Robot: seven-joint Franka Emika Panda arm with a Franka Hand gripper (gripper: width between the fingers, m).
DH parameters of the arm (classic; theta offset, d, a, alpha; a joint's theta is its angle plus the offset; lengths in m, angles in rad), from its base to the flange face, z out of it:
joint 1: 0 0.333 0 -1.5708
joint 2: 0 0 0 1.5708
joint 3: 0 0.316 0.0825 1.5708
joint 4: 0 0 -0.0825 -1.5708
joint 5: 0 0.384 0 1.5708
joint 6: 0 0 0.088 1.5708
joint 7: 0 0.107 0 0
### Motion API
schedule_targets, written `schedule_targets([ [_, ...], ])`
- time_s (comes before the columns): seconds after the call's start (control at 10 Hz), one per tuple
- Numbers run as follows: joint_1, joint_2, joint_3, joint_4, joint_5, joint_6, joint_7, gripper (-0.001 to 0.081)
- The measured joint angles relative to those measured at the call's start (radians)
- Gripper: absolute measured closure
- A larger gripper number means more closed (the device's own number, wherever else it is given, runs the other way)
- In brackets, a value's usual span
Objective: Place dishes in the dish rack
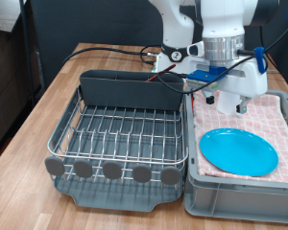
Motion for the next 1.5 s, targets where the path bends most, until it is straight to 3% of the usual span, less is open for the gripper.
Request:
schedule_targets([
  [1.1, -0.018, 0.115, 0.062, -0.029, 0.32, 0.145, -0.28, 0.0003],
  [1.5, -0.071, 0.145, 0.142, -0.015, 0.553, 0.197, -0.506, 0.0003],
])
